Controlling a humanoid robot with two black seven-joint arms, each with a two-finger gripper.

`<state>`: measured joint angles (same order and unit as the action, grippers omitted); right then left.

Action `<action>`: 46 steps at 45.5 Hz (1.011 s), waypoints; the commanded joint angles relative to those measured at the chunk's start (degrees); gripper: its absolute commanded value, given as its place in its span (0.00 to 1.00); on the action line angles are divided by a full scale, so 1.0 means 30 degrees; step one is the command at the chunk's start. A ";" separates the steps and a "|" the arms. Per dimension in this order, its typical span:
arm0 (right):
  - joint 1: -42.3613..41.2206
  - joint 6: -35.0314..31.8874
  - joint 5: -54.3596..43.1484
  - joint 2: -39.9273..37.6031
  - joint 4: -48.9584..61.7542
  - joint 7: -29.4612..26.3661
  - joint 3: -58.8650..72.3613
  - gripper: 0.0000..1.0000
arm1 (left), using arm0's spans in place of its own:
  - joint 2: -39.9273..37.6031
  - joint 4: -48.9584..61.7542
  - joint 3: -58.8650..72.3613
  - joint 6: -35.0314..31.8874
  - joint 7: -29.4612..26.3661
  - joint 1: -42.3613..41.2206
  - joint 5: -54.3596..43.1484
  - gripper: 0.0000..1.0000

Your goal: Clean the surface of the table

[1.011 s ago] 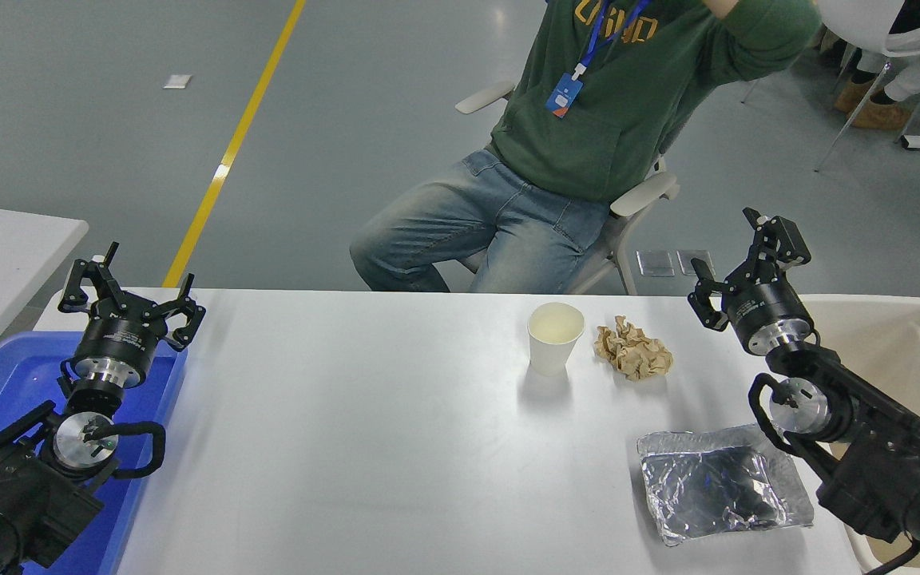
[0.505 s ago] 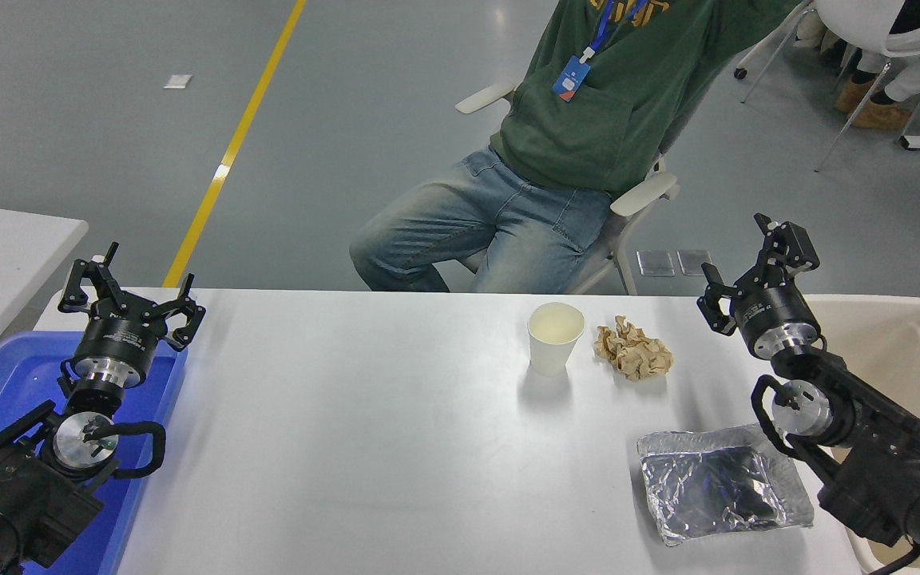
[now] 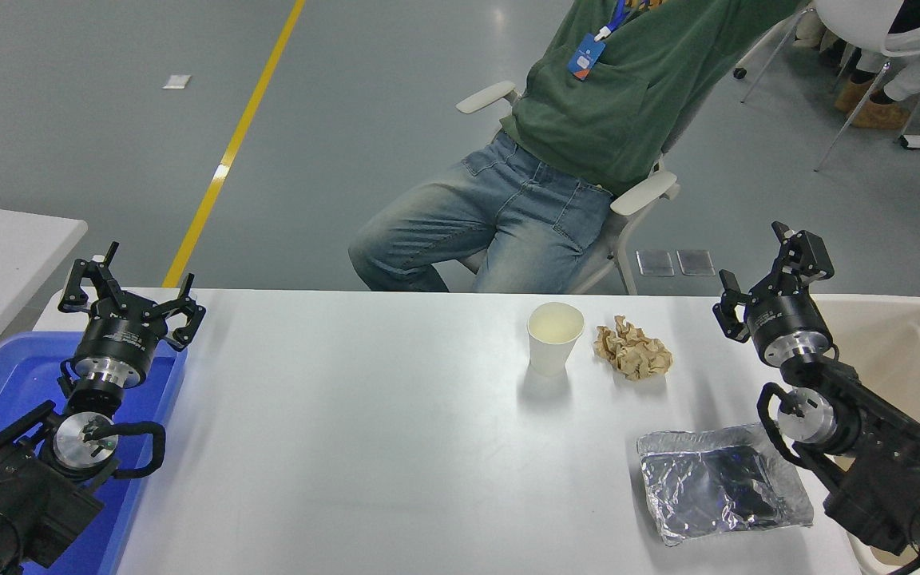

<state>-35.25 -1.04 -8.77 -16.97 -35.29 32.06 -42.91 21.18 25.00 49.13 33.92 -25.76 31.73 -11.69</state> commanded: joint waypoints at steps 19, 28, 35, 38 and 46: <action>0.0032 0.0141 -0.0739 -0.1580 -0.1770 -0.0430 0.2087 1.00 | 0.0000 -0.0012 0.0000 0.0003 0.0002 0.0000 0.0000 1.00; -0.0788 0.0170 -0.0798 -0.2547 -0.2385 -0.4149 0.2469 1.00 | 0.0000 -0.0012 0.0000 0.0003 0.0002 0.0000 0.0000 1.00; -0.0848 -0.0181 -0.1616 -0.3747 -0.4081 -0.4769 0.2935 1.00 | 0.0000 -0.0013 0.0000 0.0003 0.0002 0.0000 0.0029 1.00; -0.0906 -0.0211 -0.2728 -0.4333 -0.5224 -0.4768 0.3492 1.00 | 0.0000 0.0017 0.0000 0.0003 0.0002 0.0000 0.0000 1.00; -0.1666 -0.0269 -0.5630 -0.5097 -0.6956 -0.4798 0.5541 1.00 | 0.0000 -0.0013 0.0000 0.0003 0.0002 0.0000 0.0000 1.00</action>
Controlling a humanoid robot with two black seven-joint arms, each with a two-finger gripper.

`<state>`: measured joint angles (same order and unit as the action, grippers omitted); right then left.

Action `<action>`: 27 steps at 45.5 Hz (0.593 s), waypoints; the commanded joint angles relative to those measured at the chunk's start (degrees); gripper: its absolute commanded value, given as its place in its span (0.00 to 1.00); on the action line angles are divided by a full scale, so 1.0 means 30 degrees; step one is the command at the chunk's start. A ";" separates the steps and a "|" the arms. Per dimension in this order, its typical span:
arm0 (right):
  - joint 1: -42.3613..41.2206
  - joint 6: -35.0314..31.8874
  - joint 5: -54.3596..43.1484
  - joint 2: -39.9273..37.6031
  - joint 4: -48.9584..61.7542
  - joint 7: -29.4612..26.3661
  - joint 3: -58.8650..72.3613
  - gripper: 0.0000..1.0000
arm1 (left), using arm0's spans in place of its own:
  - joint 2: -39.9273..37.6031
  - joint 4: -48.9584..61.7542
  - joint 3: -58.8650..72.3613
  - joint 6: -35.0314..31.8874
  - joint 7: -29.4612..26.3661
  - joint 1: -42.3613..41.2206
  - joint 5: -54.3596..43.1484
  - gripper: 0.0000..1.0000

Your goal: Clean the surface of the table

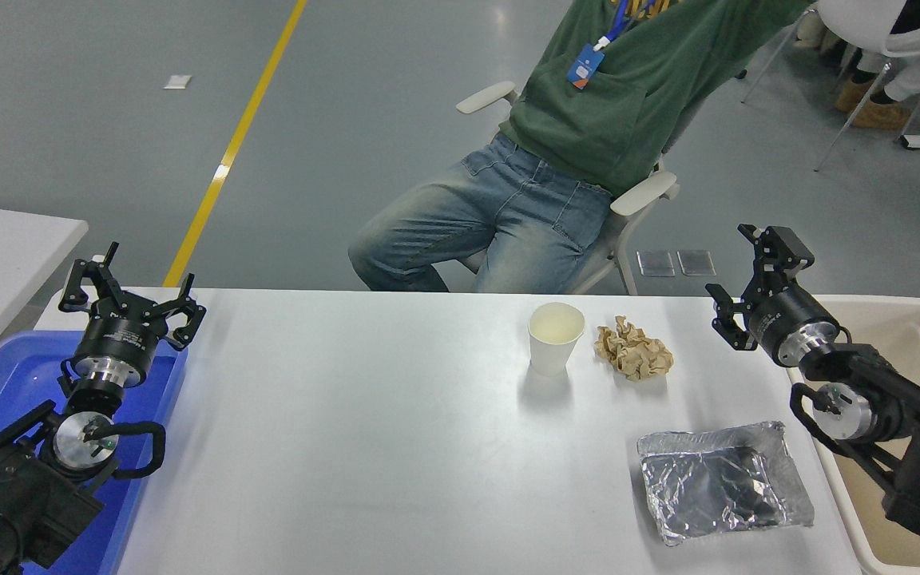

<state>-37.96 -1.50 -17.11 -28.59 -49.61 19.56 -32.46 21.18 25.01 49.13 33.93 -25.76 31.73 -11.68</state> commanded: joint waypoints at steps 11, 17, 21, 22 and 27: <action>-0.4366 -0.0116 -0.4492 -0.1368 -0.2183 -0.0835 0.7798 1.00 | 0.0000 0.0014 0.0000 0.0000 0.0001 0.0000 -0.0003 1.00; -0.6300 -0.0116 -0.4492 -0.1397 -0.2475 -0.2414 1.0438 1.00 | 0.0000 -0.0015 0.0000 0.0000 0.0001 0.0000 -0.0003 1.00; -0.7502 -0.0117 -0.4492 -0.1368 -0.3295 -0.4142 1.1085 1.00 | 0.0000 -0.0015 0.0000 0.0000 0.0001 0.0000 -0.0003 1.00; -0.7736 -0.0145 -0.4521 -0.1368 -0.3441 -0.4465 1.1143 1.00 | 0.0000 -0.0015 0.0000 0.0000 0.0001 0.0000 -0.0003 1.00; -0.9025 -0.0233 -0.4931 -0.1134 -0.4262 -0.6427 1.1990 1.00 | 0.0000 0.0014 0.0000 0.0000 0.0001 0.0000 -0.0003 1.00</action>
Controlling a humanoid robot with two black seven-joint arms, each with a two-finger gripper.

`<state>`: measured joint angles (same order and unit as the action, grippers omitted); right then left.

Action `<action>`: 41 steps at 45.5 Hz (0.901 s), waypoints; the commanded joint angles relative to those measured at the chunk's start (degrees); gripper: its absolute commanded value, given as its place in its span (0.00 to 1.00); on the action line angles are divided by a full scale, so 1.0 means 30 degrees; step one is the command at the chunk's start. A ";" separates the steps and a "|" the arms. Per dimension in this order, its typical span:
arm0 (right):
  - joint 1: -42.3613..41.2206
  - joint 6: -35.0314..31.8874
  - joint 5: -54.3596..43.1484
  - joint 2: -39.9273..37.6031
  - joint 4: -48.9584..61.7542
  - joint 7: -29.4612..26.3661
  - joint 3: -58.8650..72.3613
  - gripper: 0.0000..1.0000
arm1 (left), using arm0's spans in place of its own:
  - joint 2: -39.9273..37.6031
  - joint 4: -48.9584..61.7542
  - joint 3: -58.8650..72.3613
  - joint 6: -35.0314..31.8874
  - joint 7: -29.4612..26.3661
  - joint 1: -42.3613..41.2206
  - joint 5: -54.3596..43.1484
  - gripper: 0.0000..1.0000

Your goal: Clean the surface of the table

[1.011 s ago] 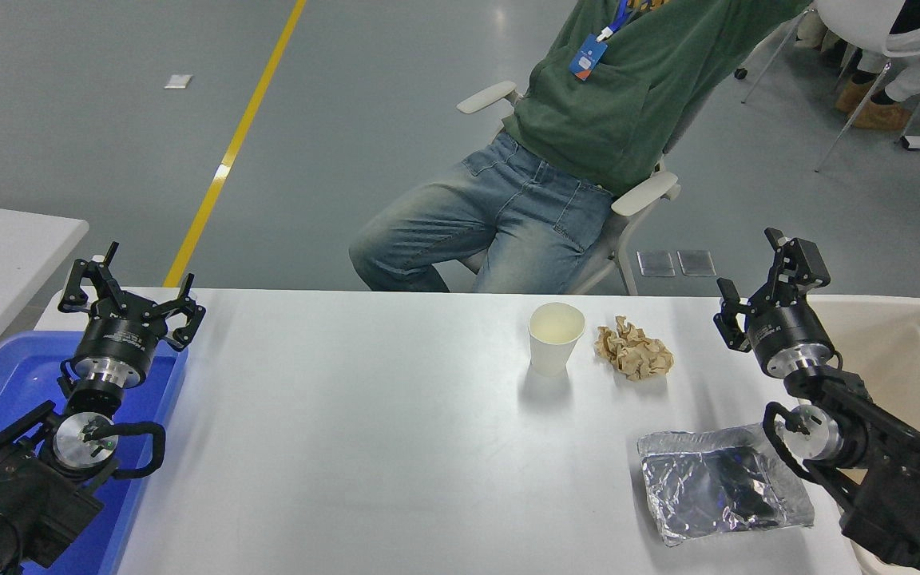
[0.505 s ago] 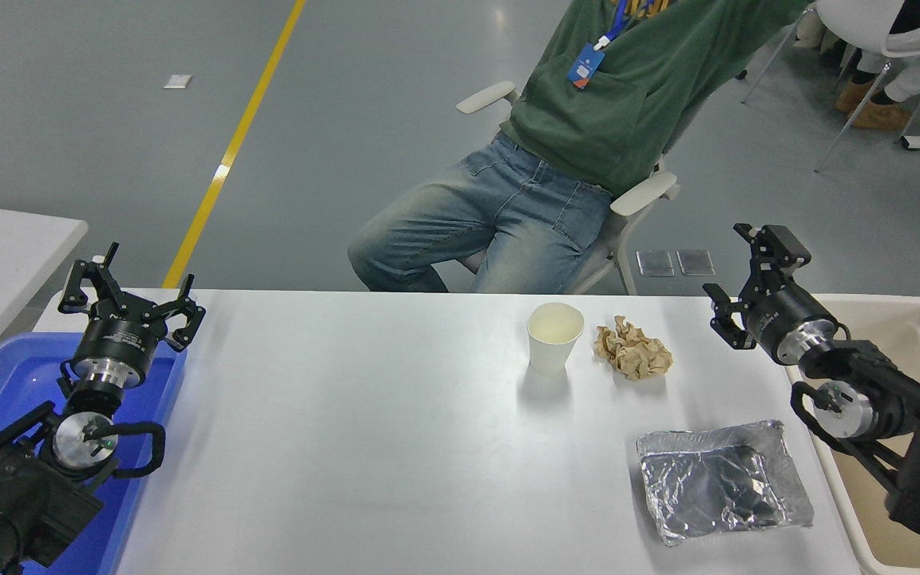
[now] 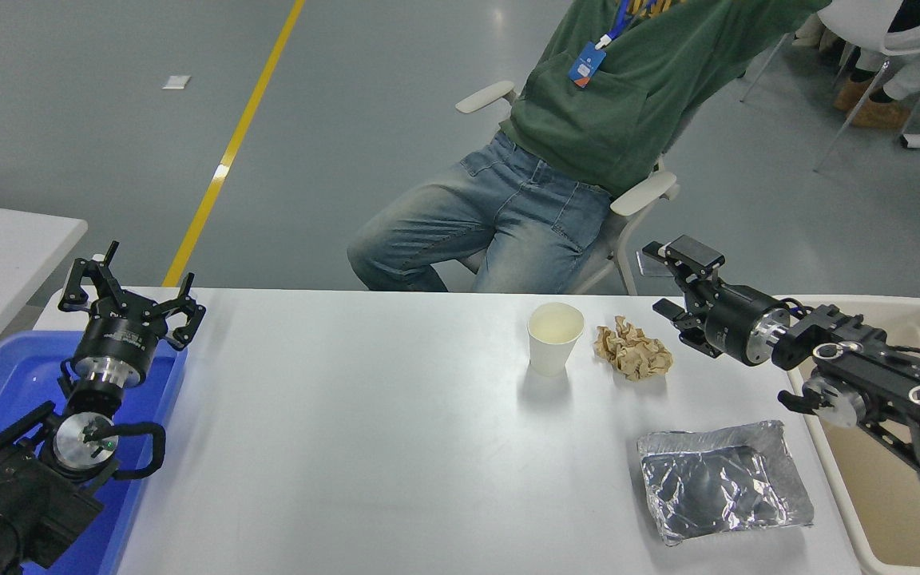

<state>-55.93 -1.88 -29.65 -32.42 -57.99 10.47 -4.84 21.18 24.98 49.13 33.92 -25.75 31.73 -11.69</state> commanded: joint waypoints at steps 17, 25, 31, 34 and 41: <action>-0.5788 -0.1102 -0.1308 0.2923 -0.1093 -0.7942 0.4483 1.00 | 0.0000 0.0022 0.0000 0.0000 0.0000 0.0000 -0.0001 1.00; -0.6287 -0.1190 -0.3271 0.4740 0.0665 -0.8060 0.6155 1.00 | 0.0000 -0.0007 0.0000 0.0000 0.0000 0.0000 -0.0001 1.00; -0.6141 -0.1688 -0.3389 0.6029 0.2334 -0.8060 0.6331 1.00 | 0.0000 -0.0007 0.0000 0.0000 0.0000 0.0000 -0.0001 1.00; -0.6112 -0.1922 -0.3390 0.6673 0.3242 -0.8031 0.6710 1.00 | 0.0000 0.0022 0.0000 0.0000 0.0000 0.0000 0.0028 1.00; -0.6111 -0.1864 -0.3711 0.8168 0.4913 -0.7796 0.7941 0.98 | 0.0000 0.0022 0.0000 0.0000 0.0000 0.0000 -0.0001 1.00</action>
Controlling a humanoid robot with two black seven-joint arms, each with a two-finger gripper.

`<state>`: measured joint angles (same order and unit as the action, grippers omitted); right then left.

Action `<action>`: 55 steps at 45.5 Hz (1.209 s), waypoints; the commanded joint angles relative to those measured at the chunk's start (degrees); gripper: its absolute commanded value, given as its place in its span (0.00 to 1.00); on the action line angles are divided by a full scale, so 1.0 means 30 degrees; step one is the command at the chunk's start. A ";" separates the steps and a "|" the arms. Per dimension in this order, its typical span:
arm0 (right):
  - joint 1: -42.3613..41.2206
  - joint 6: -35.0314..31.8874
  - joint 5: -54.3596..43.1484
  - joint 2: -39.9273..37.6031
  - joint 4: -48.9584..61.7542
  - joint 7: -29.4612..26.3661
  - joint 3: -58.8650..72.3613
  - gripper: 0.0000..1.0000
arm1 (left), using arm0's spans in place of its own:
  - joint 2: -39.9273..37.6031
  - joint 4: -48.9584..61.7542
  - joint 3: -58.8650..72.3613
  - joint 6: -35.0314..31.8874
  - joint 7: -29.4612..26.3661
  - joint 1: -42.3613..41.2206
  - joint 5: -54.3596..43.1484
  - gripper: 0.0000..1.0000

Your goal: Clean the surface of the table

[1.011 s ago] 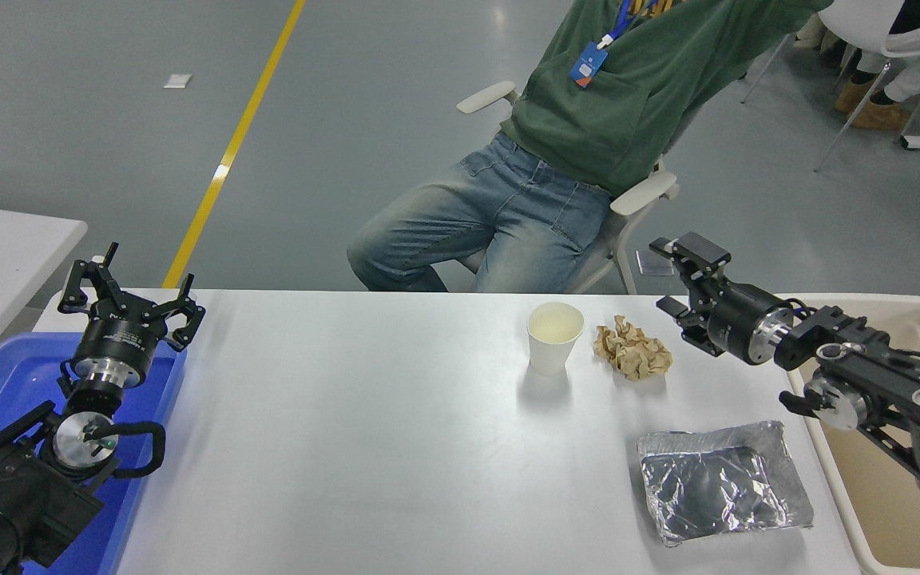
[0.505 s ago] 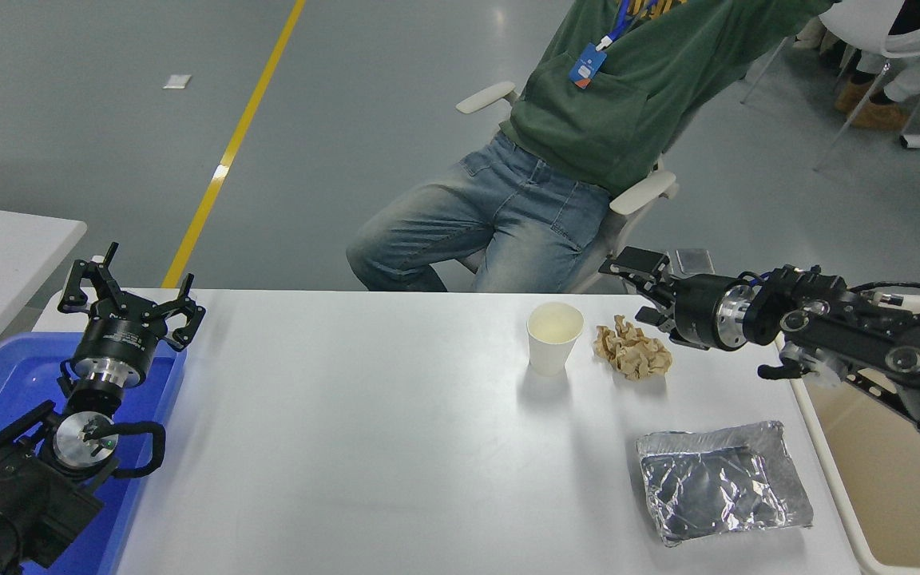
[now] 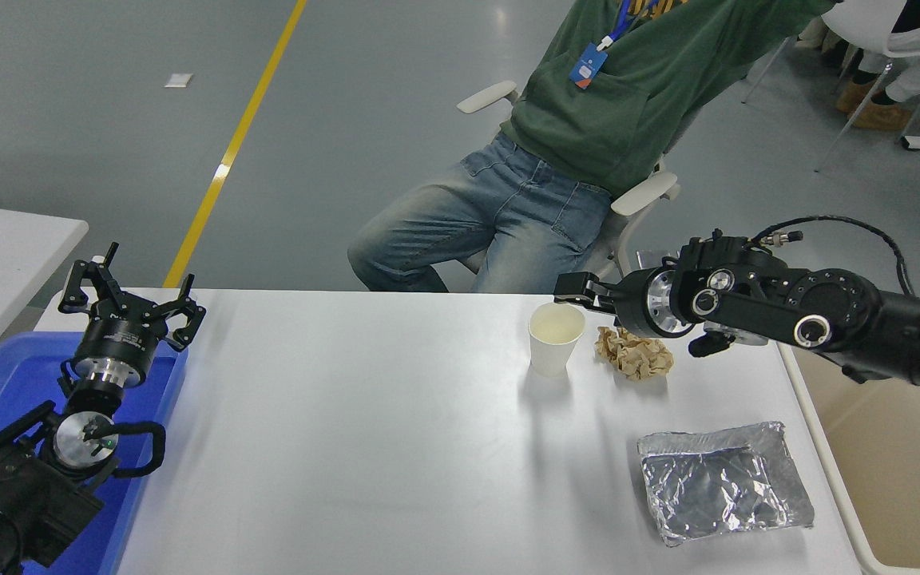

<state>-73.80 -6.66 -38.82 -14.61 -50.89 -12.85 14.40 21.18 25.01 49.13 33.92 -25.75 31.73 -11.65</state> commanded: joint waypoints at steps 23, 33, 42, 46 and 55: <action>0.0399 -0.0212 -0.1944 0.4722 0.5653 -0.0022 0.3024 0.98 | 0.0000 0.0011 0.0000 0.0000 0.0000 0.0000 0.0016 1.00; 0.1366 -0.0153 -0.1974 0.4870 0.7148 -0.0022 0.3053 0.98 | 0.0000 0.0011 0.0000 0.0000 0.0000 0.0000 -0.0013 1.00; 0.1953 -0.0007 -0.1974 0.4870 0.7618 -0.0022 0.3287 0.96 | 0.0000 -0.0018 0.0000 0.0000 0.0000 0.0000 0.0015 1.00; 0.1953 -0.0036 -0.1974 0.4870 0.7618 0.0037 0.3287 0.92 | 0.0000 -0.0018 0.0000 0.0000 0.0000 0.0000 0.0016 1.00; 0.1865 -0.0241 -0.1915 0.4870 0.7471 0.0623 0.3258 0.69 | 0.0000 -0.0018 0.0000 0.0000 0.0000 0.0000 0.0016 1.00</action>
<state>-68.61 -6.88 -44.64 -0.16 -28.89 -12.26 24.01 21.18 24.99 49.13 33.92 -25.75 31.73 -11.63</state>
